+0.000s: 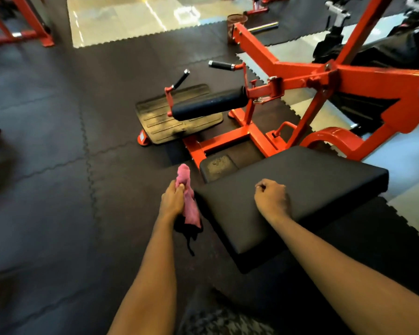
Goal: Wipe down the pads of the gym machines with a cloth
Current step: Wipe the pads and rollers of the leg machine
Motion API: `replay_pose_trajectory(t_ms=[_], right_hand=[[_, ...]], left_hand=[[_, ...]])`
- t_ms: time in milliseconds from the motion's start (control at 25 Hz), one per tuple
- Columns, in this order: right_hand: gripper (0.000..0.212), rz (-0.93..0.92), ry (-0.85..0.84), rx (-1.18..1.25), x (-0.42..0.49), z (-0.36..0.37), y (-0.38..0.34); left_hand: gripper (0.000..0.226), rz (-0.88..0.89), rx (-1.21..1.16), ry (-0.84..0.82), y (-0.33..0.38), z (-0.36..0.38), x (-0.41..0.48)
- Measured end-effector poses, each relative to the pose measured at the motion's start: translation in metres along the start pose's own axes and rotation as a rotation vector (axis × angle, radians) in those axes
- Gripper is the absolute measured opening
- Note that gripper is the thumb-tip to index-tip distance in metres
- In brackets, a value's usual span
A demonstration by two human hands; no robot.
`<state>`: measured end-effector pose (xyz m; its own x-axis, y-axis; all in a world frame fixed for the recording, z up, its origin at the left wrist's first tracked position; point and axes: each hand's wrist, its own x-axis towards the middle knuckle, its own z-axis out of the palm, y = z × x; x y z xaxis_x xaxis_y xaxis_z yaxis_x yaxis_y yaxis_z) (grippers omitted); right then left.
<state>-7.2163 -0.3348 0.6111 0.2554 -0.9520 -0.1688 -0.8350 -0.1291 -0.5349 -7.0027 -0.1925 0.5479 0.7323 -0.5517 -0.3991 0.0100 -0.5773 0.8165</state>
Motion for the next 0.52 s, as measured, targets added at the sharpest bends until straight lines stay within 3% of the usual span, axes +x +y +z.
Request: replay_pose_trajectory(t_ms=[240,360,520], right_hand=[[0.024,0.049,0.131,-0.185,-0.019,0.019,-0.005],[0.044,0.091,0.081,-0.272,-0.002,0.060,-0.019],[0.055,0.233,0.149,-0.379,0.020,0.112,-0.041]], left_hand=[[0.037,0.086,0.120,-0.120,0.020,0.009,0.038],[0.039,0.182,0.160,-0.394,0.016,0.028,0.091],[0.042,0.208,0.128,-0.827,-0.016,0.071,0.159]])
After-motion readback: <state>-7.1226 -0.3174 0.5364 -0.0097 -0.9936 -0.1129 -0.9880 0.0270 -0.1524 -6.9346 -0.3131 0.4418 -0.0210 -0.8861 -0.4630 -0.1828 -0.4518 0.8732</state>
